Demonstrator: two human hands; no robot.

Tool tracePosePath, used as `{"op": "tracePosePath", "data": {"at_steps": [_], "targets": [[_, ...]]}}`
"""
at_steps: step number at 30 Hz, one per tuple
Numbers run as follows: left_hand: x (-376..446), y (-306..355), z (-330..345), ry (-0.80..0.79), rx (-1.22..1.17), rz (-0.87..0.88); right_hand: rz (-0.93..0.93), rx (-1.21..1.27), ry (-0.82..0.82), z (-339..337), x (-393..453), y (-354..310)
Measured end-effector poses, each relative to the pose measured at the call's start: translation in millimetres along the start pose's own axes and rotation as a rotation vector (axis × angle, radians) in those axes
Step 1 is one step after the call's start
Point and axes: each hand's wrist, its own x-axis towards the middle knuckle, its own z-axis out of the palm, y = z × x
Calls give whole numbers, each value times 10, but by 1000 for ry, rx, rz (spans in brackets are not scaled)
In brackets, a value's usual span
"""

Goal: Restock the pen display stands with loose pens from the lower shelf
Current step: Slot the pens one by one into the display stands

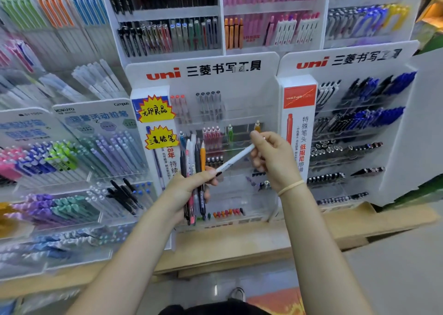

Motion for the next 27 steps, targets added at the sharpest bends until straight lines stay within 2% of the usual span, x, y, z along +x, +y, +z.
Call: {"op": "tracePosePath", "data": {"at_steps": [3, 6, 9, 11, 14, 17, 22, 27], "targets": [[-70, -39, -106, 110, -135, 33, 51, 24, -107, 8, -186, 32], [-178, 8, -260, 161, -222, 87, 109, -148, -318, 69, -421, 14], [-388, 56, -444, 158, -183, 117, 126, -380, -517, 308, -669, 27], [-570, 29, -599, 101, -76, 132, 112, -432, -553, 591, -844, 108], [-863, -69, -906, 45, -28, 100, 97, -426, -523, 1067, -1149, 298], [-1114, -160, -1260, 61, -81, 93, 96, -295, -476, 1402, -1434, 462], [-1427, -355, -1624, 85, -111, 64, 33, -294, -271, 1692, -1836, 620], [-1611, -461, -1667, -37, -20, 7, -14, -209, -101, 1812, -2133, 683]]}}
